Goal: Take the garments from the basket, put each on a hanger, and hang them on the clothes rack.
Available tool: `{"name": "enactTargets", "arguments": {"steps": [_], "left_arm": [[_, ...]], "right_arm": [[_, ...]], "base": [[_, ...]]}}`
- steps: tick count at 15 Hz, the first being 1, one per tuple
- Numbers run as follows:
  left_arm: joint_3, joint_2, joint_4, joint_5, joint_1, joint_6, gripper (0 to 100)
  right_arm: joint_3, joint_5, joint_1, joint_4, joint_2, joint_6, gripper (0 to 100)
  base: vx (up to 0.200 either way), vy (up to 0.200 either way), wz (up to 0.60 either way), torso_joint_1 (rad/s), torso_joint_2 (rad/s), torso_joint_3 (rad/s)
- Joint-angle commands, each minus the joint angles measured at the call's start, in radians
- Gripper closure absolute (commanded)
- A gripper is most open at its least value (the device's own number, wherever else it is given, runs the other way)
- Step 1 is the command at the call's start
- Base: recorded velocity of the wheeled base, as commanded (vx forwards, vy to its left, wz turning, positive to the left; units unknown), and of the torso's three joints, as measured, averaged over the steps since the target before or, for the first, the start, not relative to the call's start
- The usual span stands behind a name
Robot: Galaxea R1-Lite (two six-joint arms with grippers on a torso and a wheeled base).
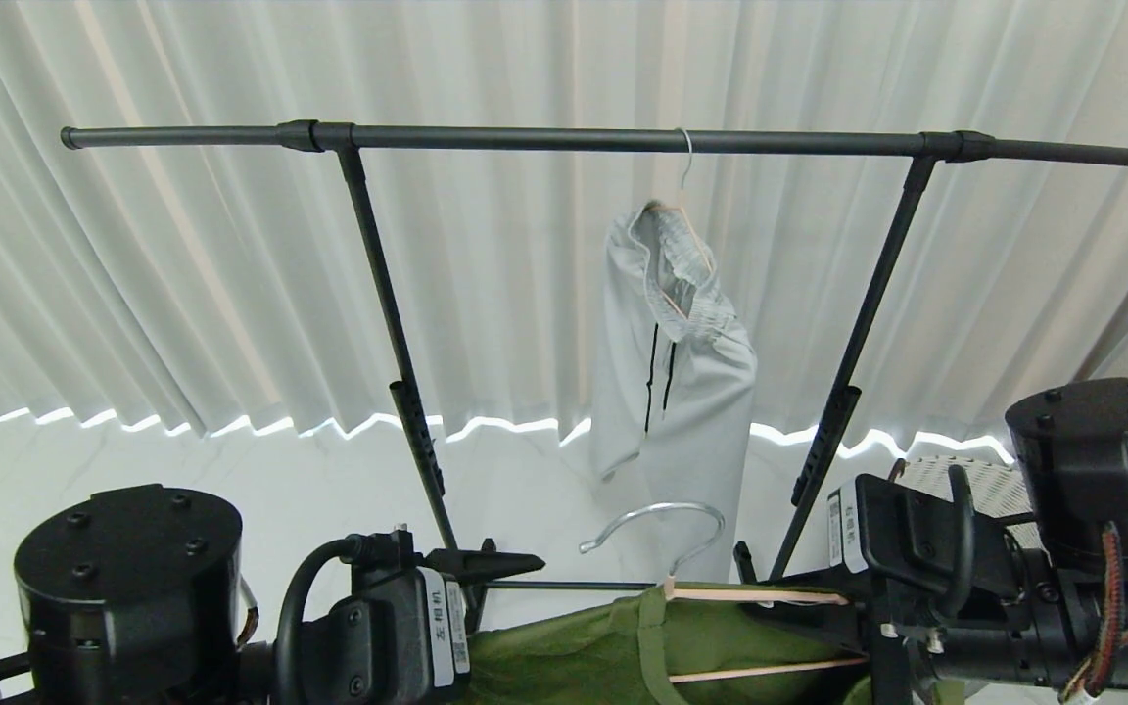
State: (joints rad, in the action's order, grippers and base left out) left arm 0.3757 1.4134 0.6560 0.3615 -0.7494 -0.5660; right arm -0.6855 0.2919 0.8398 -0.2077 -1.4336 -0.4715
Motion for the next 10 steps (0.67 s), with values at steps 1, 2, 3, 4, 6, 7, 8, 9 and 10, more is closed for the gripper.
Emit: {"name": "enactTargets", "arguments": {"steps": [1, 2, 3, 4, 6, 7, 8, 9, 10], "left_arm": [[0.002, 0.002, 0.001, -0.001, 0.004, 0.000, 0], [0.002, 0.004, 0.001, -0.001, 0.005, 0.000, 0], [0.002, 0.007, 0.001, -0.001, 0.018, 0.000, 0], [0.003, 0.010, 0.002, -0.001, 0.031, 0.000, 0], [0.017, 0.038, 0.007, -0.001, 0.085, 0.001, 0], [0.031, 0.058, 0.016, -0.001, 0.116, 0.001, 0], [0.057, 0.087, 0.033, 0.001, 0.143, 0.003, 0], [0.083, 0.116, 0.050, 0.001, 0.165, 0.006, 0], [0.121, 0.157, 0.071, 0.001, 0.185, 0.008, 0]], "right_arm": [[0.000, 0.001, -0.001, -0.001, 0.005, -0.001, 100], [0.000, 0.001, -0.002, -0.002, 0.005, -0.003, 100], [0.000, 0.001, -0.002, -0.001, 0.007, -0.007, 100], [0.000, 0.001, -0.008, -0.001, 0.009, -0.007, 100], [-0.006, 0.001, -0.039, -0.002, 0.001, -0.009, 100], [-0.014, 0.003, -0.057, -0.002, -0.007, -0.012, 100], [-0.028, 0.004, -0.071, -0.002, -0.021, -0.019, 100], [-0.042, 0.007, -0.082, -0.002, -0.036, -0.021, 100], [-0.062, 0.009, -0.094, -0.004, -0.060, -0.022, 100]], "base": [[0.000, 0.000, 0.00, 0.000, 0.00, 0.000], [0.000, 0.000, 0.00, 0.000, 0.00, 0.000], [0.000, 0.000, 0.00, 0.000, 0.00, 0.000], [0.000, 0.000, 0.00, 0.000, 0.00, 0.000], [0.000, 0.000, 0.00, 0.000, 0.00, 0.000], [0.000, 0.000, 0.00, 0.000, 0.00, 0.000], [0.000, 0.000, 0.00, 0.000, 0.00, 0.000], [0.000, 0.000, 0.00, 0.000, 0.00, 0.000], [0.000, 0.000, 0.00, 0.000, 0.00, 0.000]]}}
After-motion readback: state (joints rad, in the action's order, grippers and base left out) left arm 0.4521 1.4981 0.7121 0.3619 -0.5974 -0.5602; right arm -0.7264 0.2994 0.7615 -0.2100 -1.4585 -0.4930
